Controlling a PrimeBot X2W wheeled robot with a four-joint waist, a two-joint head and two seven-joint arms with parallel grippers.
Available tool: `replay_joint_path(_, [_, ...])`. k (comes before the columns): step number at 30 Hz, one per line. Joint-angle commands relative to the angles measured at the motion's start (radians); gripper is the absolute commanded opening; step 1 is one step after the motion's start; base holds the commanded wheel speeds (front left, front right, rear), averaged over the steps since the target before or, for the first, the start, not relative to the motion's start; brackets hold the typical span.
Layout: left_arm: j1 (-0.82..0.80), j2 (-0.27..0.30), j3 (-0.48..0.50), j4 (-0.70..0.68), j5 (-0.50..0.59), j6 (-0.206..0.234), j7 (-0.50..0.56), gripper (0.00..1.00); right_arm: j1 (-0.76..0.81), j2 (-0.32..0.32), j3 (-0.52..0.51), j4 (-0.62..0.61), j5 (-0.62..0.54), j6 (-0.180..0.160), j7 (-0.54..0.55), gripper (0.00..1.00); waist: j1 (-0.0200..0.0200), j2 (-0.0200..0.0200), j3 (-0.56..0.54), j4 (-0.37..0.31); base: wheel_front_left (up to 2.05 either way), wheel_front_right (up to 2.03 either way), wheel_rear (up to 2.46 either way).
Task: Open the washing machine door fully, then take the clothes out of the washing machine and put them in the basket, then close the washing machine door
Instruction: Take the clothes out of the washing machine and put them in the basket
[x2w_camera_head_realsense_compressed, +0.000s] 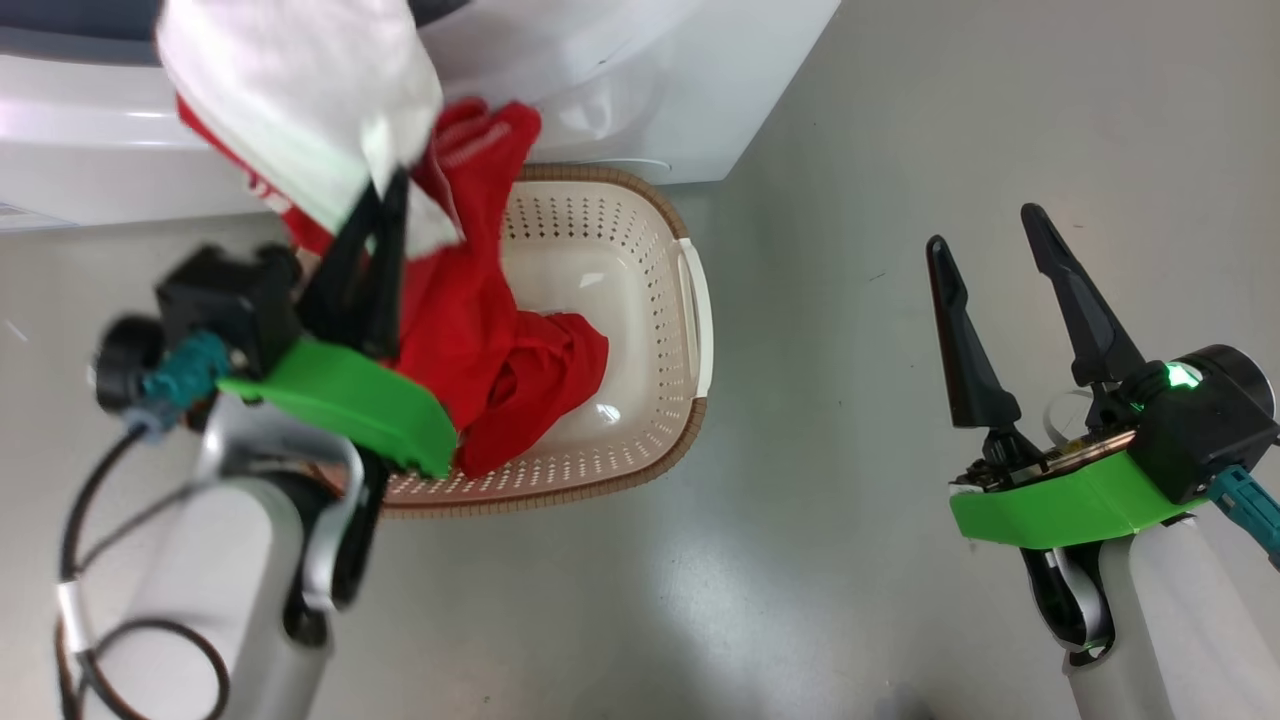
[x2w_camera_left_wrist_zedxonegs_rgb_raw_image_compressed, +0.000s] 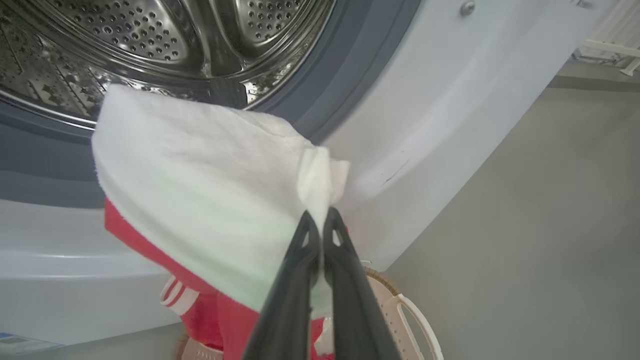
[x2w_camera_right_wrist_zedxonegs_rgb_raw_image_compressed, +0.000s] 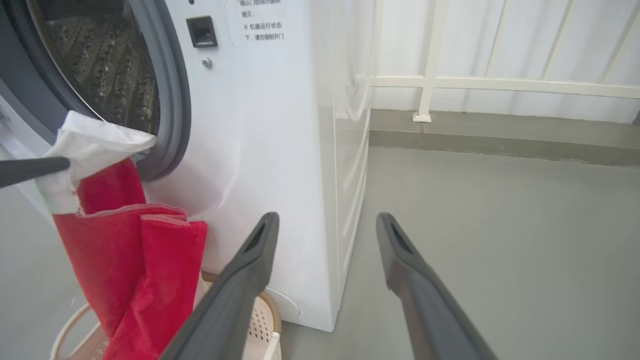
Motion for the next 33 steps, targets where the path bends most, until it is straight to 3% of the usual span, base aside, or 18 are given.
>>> replay_joint_path(1, [0.032, 0.021, 0.023, -0.033, -0.011, 0.009, 0.010, 0.00, 0.010, -0.001, 0.020, -0.027, -0.005, 0.003, -0.006, 1.00, 0.0000, 0.0000, 0.000, 0.000, 0.00, 0.00, 0.00])
replay_joint_path(12, [0.053, -0.022, 0.038, 0.188, -0.076, -0.004, -0.039, 0.00, 0.001, -0.001, 0.036, -0.034, 0.006, 0.003, -0.006, 1.00, 0.0000, 0.0000, 0.003, -0.013, 0.00, 0.00, 0.00])
replay_joint_path(21, [-0.022, -0.058, 0.006, 0.551, -0.071, -0.031, -0.091, 0.00, 0.002, -0.001, 0.051, -0.033, 0.025, 0.003, -0.006, 1.00, 0.0000, 0.0000, 0.002, -0.033, 0.00, 0.00, 0.00])
replay_joint_path(33, [-0.137, -0.090, 0.014, 0.947, -0.080, -0.050, -0.256, 0.00, 0.004, -0.001, 0.067, -0.034, 0.054, 0.003, -0.006, 1.00, 0.0000, 0.0000, 0.006, -0.074, 0.00, 0.00, 0.00])
